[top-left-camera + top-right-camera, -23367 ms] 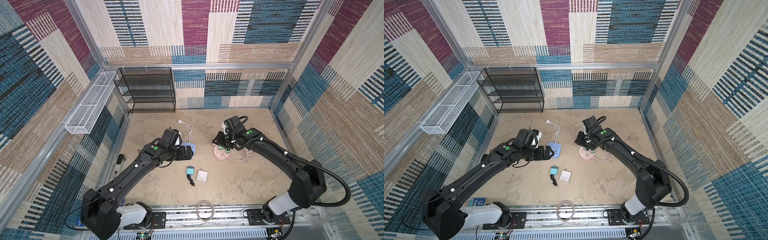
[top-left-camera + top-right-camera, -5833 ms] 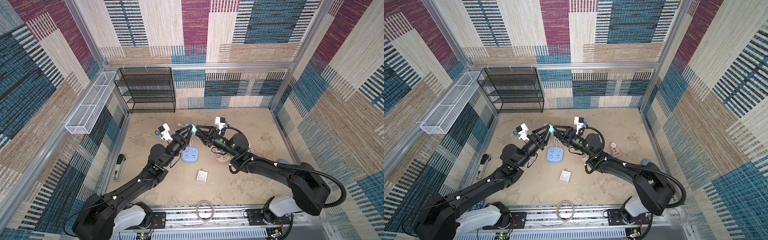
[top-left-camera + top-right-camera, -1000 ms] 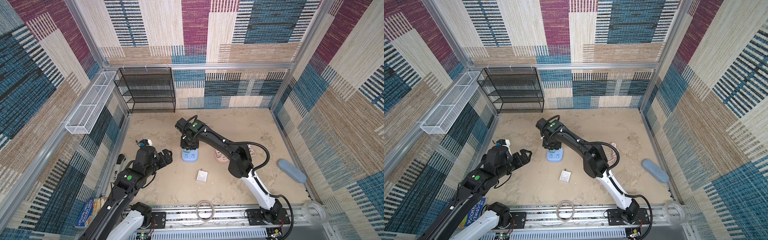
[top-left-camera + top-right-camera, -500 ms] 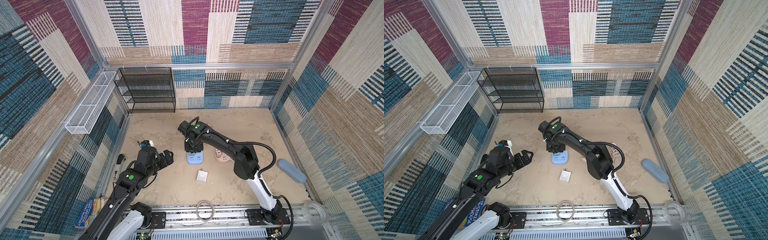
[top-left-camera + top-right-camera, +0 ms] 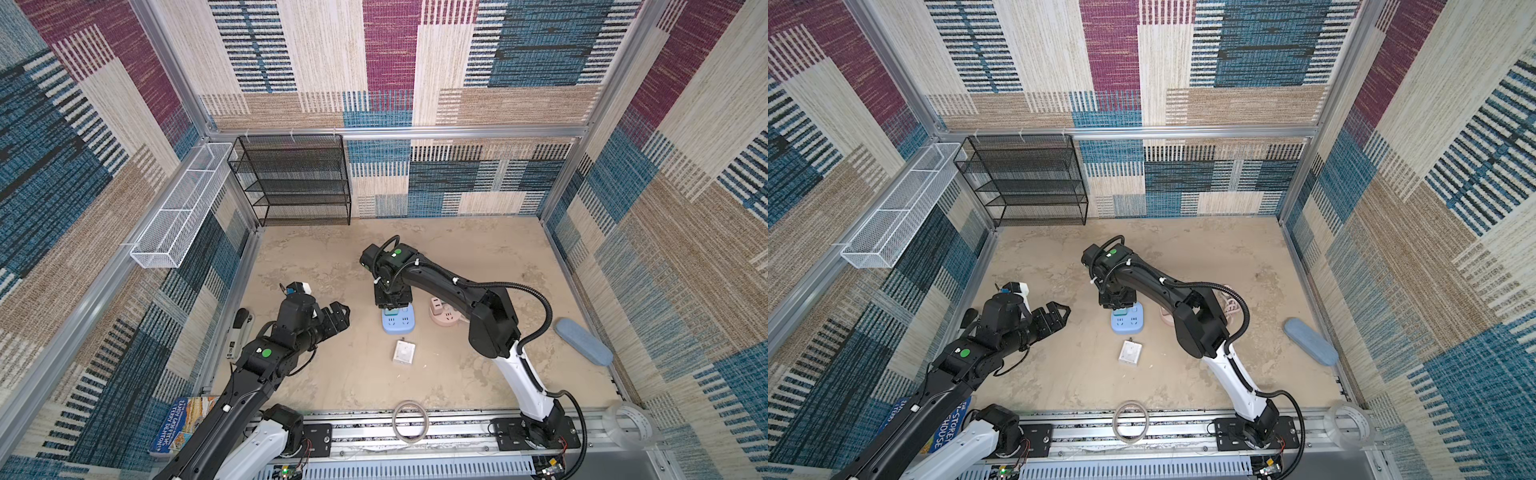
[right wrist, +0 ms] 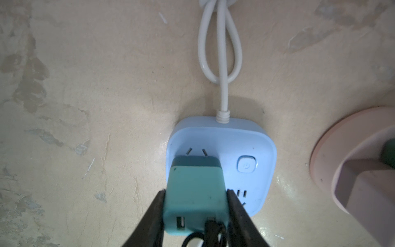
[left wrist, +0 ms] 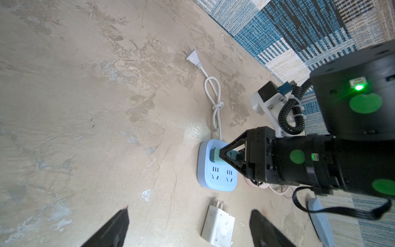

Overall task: Insert plugs into power strip
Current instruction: Insert the plug into the socket.

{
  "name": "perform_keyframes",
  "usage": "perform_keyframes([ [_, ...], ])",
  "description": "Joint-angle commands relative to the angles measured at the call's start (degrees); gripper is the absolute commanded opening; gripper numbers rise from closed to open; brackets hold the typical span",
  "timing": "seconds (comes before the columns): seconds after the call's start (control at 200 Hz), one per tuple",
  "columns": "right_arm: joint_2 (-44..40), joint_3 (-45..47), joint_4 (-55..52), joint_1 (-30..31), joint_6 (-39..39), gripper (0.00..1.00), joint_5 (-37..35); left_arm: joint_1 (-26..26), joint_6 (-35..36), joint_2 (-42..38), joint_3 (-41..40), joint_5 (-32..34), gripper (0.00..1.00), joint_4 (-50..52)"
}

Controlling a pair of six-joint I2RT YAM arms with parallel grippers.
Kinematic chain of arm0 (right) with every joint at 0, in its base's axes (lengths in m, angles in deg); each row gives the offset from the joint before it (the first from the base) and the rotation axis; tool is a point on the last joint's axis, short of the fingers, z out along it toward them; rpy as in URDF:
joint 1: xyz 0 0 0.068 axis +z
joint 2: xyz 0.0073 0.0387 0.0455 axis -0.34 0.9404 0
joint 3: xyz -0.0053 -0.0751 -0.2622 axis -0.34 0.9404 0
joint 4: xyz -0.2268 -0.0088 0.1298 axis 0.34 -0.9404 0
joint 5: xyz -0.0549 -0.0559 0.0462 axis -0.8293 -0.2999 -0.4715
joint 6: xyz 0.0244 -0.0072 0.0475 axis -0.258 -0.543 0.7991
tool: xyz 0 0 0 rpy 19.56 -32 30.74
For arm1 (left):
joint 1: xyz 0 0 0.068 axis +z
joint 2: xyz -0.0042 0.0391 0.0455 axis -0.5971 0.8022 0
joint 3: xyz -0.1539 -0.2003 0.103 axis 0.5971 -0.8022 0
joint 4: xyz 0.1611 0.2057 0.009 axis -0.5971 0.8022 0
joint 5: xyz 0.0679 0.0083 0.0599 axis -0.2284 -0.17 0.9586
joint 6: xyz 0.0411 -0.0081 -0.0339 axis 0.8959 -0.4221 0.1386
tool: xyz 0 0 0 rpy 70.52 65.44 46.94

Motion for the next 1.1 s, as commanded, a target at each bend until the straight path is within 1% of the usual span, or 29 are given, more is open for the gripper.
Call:
perform_keyframes([
  [0.0, 1.80, 0.16, -2.05, -0.76, -1.95, 0.00, 0.88, 0.04, -0.48, 0.37, -0.36, -0.27, 0.93, -2.29],
  [0.205, 4.58, -0.02, -2.14, -1.08, -3.59, 0.00, 2.03, 0.06, -0.27, 1.91, -0.62, -1.48, 0.93, -3.29],
  [0.426, 5.05, 2.37, -2.09, -0.91, -2.40, 0.00, -0.64, 0.05, -0.12, 1.76, -1.04, -1.49, 0.93, -3.56],
  [0.576, 6.49, 2.65, -1.92, -0.90, -2.86, 0.00, -0.10, 0.09, 0.14, 1.97, -1.36, -1.95, 0.93, -3.69],
  [0.676, 6.63, 2.42, -1.12, -0.90, -3.74, 0.05, 1.38, 0.02, 0.17, 1.80, -1.34, -2.02, 0.93, -3.65],
  [0.806, 4.80, 1.92, 0.32, -0.99, -4.13, 0.22, 2.07, 0.02, 0.43, 1.26, -1.29, -1.65, 0.94, -3.38],
  [0.841, 4.62, 1.26, 0.02, -1.03, -4.13, 0.24, 2.01, 0.04, 0.34, 1.18, -1.17, -1.50, 0.94, -3.30],
  [1.092, 3.37, -4.71, -1.98, -0.99, -4.07, 0.33, 2.39, 0.03, 0.34, 0.91, -0.30, -0.98, 0.94, -3.05],
])
